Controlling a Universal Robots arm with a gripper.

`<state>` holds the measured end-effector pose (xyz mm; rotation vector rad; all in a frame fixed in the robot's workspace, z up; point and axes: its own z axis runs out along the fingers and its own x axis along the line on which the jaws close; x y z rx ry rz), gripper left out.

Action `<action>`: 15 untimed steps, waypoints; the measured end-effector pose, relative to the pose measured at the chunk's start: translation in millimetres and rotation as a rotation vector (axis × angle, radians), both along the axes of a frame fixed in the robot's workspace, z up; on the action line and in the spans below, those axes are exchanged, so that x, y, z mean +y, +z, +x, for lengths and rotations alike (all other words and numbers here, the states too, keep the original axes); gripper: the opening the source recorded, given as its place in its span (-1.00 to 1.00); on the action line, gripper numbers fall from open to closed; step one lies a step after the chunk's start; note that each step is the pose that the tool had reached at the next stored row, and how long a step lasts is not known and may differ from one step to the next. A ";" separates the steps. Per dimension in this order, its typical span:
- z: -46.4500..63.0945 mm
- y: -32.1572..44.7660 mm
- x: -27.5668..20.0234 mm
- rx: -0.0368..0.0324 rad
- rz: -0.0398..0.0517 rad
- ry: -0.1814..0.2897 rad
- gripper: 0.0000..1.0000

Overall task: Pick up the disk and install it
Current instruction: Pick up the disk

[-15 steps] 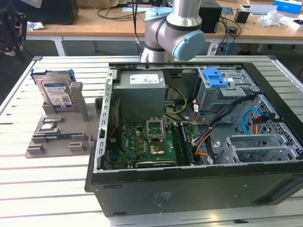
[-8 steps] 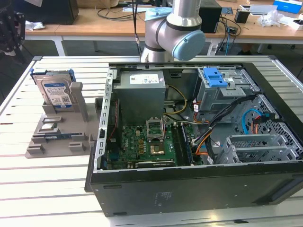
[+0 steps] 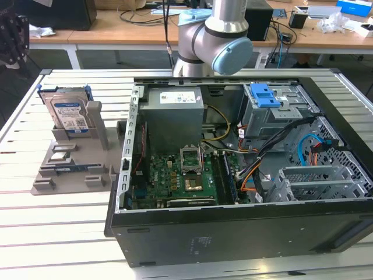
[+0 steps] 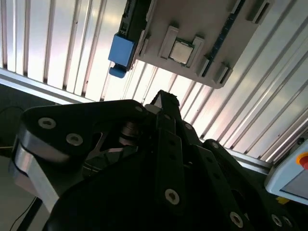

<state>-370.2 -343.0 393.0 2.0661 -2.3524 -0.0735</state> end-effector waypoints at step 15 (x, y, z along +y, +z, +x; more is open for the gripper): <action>0.0 0.0 0.0 0.0000 0.0000 0.155 -0.79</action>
